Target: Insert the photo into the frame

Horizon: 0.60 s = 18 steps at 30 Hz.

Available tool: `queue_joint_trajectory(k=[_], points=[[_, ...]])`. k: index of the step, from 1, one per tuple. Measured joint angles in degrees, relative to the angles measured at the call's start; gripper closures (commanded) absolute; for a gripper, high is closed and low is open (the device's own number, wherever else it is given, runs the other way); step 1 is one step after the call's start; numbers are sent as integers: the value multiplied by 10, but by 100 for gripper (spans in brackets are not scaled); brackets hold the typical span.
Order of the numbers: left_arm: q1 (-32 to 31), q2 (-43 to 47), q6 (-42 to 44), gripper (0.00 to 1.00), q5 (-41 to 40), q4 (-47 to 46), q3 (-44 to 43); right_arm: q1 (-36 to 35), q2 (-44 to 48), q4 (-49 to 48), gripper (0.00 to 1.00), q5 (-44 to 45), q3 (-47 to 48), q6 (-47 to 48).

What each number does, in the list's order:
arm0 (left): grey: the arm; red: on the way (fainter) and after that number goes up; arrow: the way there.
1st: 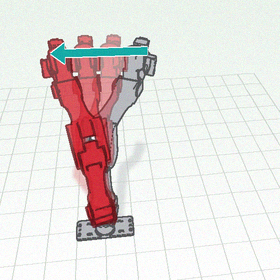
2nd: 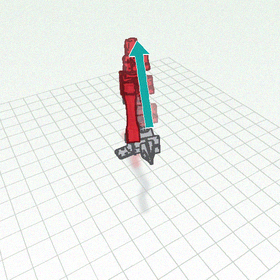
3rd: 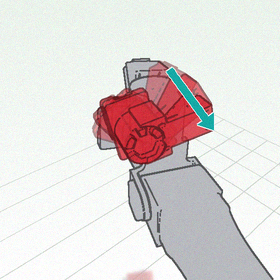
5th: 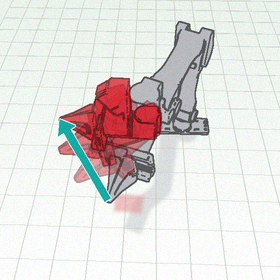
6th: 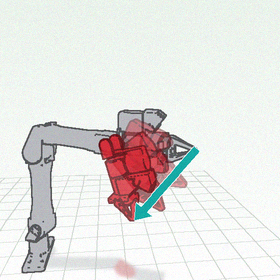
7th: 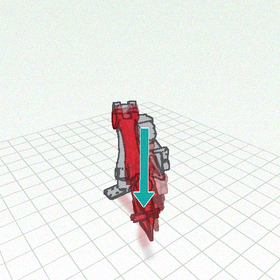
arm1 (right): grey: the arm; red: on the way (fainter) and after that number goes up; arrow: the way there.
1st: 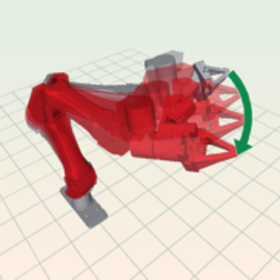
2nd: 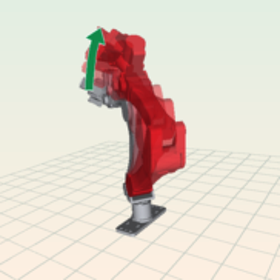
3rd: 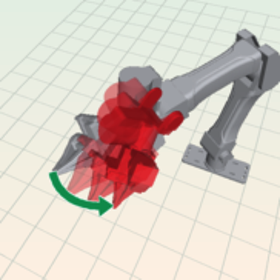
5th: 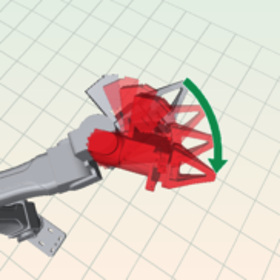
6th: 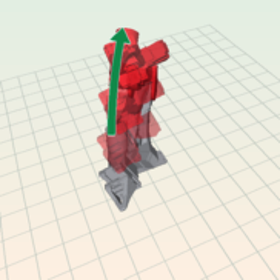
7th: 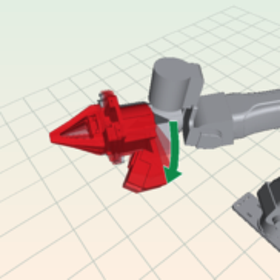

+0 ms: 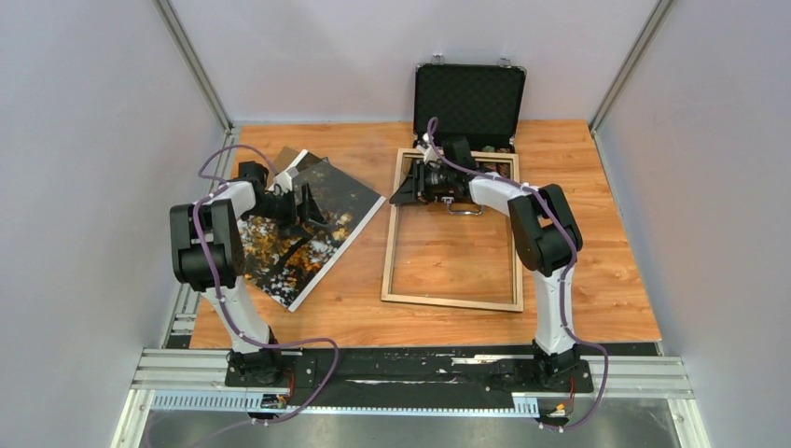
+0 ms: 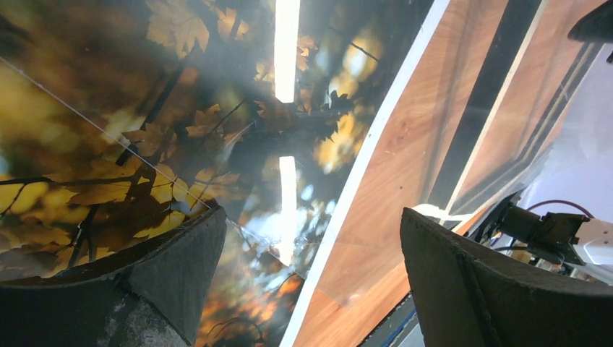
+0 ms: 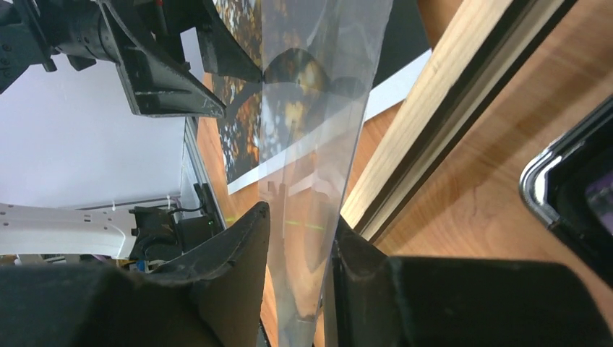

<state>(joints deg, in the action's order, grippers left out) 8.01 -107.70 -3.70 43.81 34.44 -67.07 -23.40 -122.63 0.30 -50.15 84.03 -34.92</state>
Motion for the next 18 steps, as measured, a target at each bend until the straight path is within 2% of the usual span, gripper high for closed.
queue_joint_trajectory(k=[2, 8, 14, 18], points=[[-2, 0, 0, 0, -3, -1, 0, 0, -11, 16, 74, 0, 23, 6], [-2, 0, 1, 0, -4, -1, 0, 1, -33, 58, 100, 0, 80, 26], [-3, 5, 2, 0, -4, 0, 0, 8, -33, 72, 100, -1, 80, 26], [-8, 17, 8, 0, -8, 1, 0, 19, -7, 64, 100, -2, 43, 13]])
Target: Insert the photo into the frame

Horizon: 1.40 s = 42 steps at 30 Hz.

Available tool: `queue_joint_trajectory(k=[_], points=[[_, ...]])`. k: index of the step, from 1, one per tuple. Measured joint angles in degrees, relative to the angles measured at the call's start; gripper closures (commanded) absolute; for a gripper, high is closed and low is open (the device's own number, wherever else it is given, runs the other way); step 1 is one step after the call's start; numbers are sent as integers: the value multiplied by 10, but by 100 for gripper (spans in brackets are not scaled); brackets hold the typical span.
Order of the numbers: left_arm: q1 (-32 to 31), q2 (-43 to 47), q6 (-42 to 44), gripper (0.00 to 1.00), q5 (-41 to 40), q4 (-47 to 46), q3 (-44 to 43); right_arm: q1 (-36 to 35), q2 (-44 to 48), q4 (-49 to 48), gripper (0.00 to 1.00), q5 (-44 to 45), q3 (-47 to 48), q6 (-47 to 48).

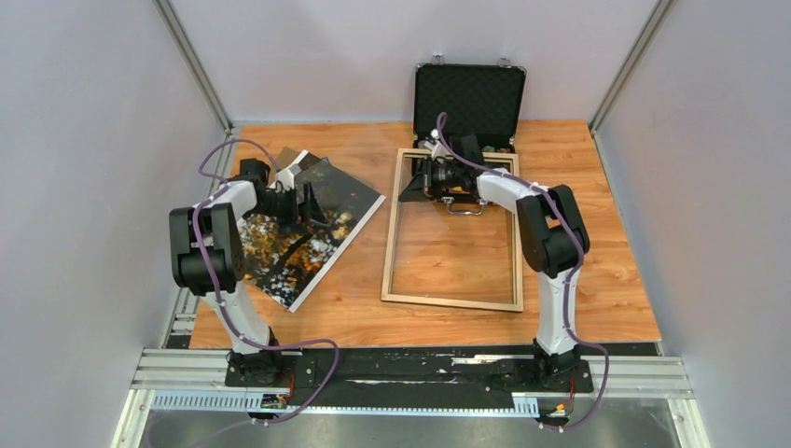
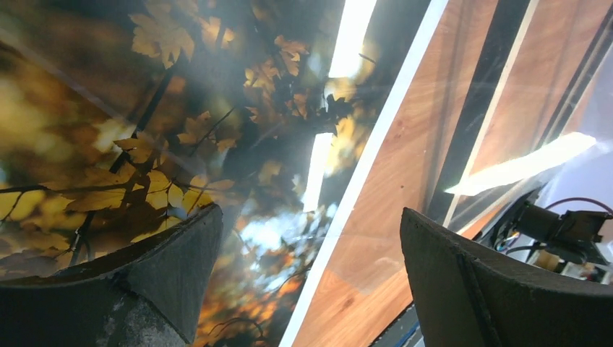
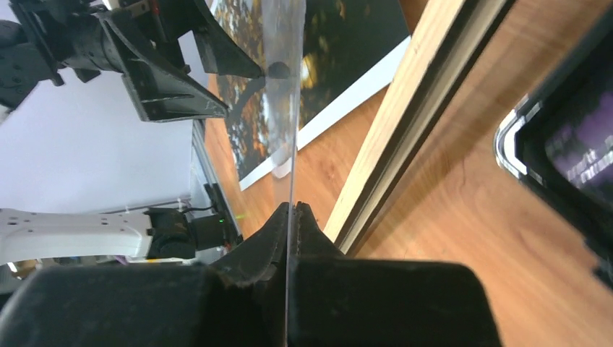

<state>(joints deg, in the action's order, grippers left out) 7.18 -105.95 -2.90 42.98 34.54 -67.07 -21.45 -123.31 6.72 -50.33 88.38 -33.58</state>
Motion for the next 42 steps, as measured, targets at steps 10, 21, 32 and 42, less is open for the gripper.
queue_joint_trajectory(k=[10, 21, 32, 42], points=[[4, 53, 26, 0, 6, -7, 1, 45, 150, -128, 100, -17, -134, -101], [4, 63, -18, 0, 68, -85, 11, 56, 197, -283, 100, -40, -200, -234], [-7, 63, -148, 0, 161, -232, 44, 63, 215, -395, 100, -61, -211, -320], [-23, 55, -266, 0, 220, -365, 56, 64, 216, -443, 100, -66, -233, -345]])
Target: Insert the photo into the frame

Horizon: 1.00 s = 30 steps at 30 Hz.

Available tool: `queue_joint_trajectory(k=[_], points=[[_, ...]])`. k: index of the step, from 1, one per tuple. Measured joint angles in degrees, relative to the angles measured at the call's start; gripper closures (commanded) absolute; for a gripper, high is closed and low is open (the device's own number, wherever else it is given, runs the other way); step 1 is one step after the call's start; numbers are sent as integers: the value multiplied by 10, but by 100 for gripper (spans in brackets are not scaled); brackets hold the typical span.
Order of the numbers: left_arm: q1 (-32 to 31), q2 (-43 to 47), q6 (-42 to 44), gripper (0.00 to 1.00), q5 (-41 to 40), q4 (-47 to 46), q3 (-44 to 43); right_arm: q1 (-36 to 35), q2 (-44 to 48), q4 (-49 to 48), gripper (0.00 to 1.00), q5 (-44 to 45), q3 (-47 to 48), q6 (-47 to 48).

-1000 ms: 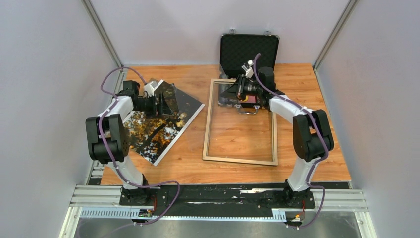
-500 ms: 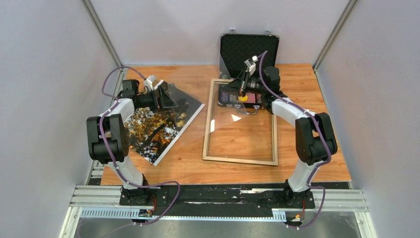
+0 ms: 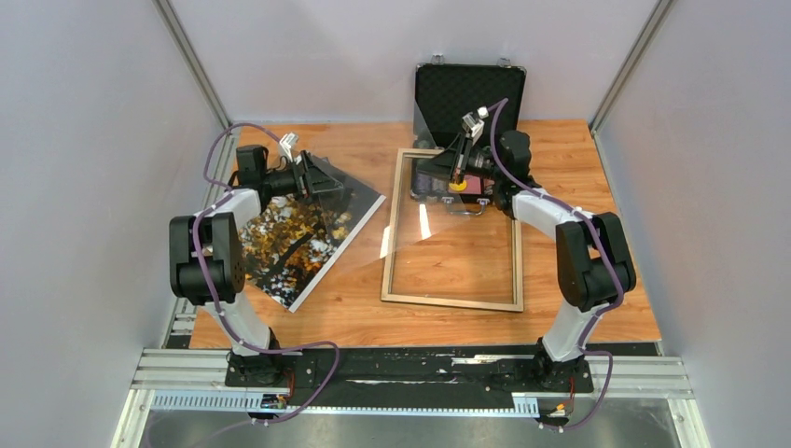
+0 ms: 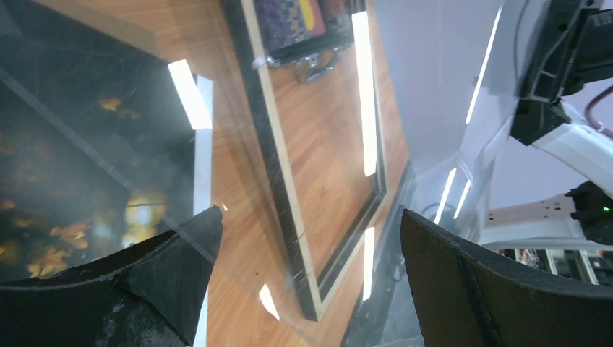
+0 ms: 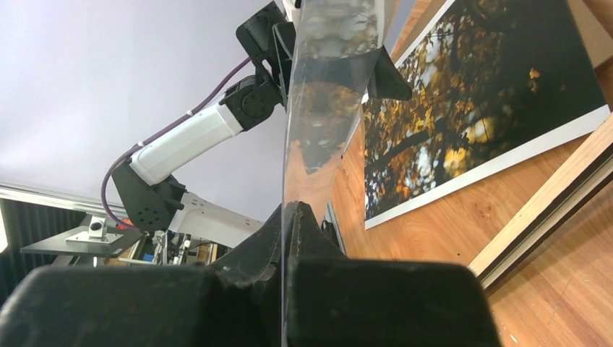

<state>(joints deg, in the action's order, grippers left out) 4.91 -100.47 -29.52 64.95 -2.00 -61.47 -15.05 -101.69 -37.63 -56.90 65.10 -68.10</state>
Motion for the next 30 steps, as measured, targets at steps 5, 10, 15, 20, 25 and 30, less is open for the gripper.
queue_joint_trajectory(k=[5, 10, 15, 20, 25, 30], points=[[-12, -8, -84, 1, 23, -102, 14, 2, 2, -13, 100, 1, -10, -4], [-16, -8, -156, 5, 46, -175, 31, 10, 10, -28, 100, 7, -23, -3], [-17, 5, -199, 15, 56, -210, 44, 20, 19, -34, 100, 20, -45, 9], [-17, 22, -239, 22, 58, -246, 45, 22, 31, -33, 100, 38, -69, 29], [-17, 26, -283, 31, 58, -288, 45, 23, 47, -34, 100, 55, -85, 53], [-19, 26, -310, 37, 59, -311, 45, 24, 50, -33, 100, 72, -100, 69]])
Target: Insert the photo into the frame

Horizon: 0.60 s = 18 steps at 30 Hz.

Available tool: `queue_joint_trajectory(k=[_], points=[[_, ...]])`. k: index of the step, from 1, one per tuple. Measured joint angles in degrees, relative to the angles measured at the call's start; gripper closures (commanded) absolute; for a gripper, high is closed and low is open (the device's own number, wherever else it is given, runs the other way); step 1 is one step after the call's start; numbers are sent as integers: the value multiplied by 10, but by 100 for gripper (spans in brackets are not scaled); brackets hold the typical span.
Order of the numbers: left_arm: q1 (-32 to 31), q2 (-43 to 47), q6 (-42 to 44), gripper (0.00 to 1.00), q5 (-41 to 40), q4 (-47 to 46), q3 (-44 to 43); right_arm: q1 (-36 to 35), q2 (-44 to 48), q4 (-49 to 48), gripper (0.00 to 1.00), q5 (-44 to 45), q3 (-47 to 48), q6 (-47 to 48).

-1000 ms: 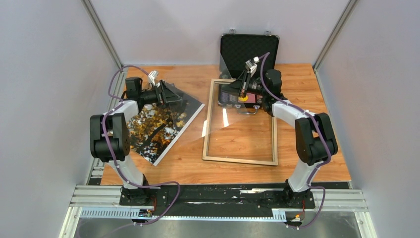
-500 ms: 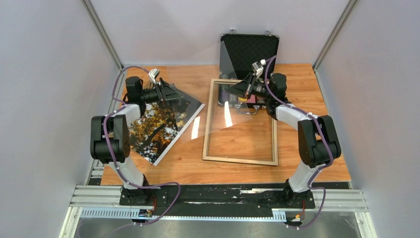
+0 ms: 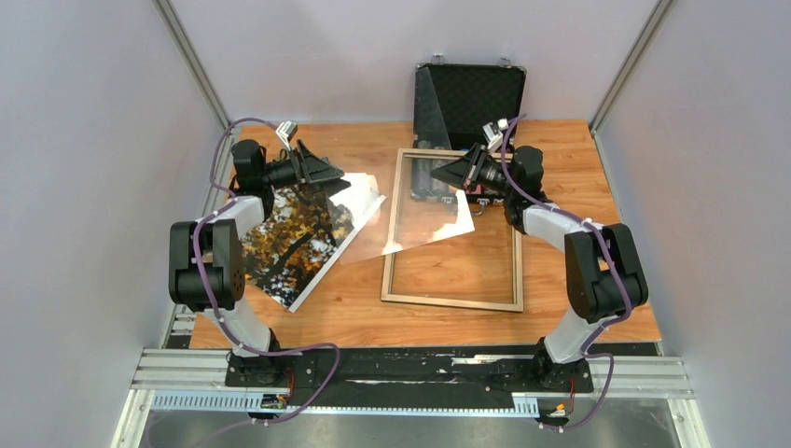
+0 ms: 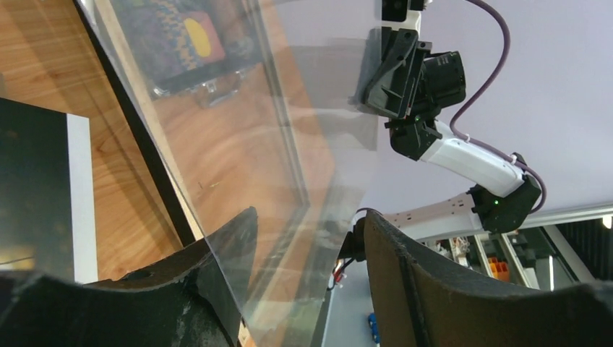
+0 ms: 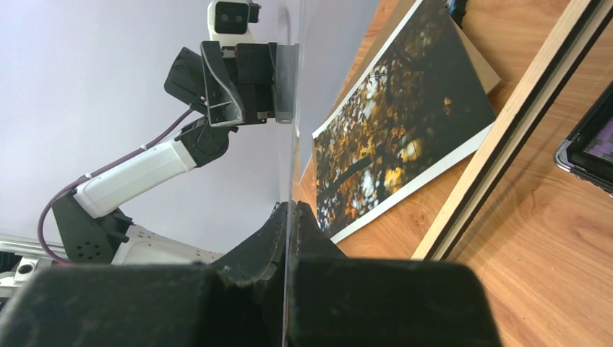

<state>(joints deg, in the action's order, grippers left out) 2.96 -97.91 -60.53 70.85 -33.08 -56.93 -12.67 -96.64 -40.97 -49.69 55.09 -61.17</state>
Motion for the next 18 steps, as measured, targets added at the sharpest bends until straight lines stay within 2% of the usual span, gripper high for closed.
queue_joint_trajectory(k=[7, 18], points=[[-25, 5, -20, 43, -3, -13, 6, 0, 1, 0, 100, 18, -14, 5], [-45, 40, -12, 61, -4, -3, 15, 0, 6, 0, 100, 38, -27, 15]])
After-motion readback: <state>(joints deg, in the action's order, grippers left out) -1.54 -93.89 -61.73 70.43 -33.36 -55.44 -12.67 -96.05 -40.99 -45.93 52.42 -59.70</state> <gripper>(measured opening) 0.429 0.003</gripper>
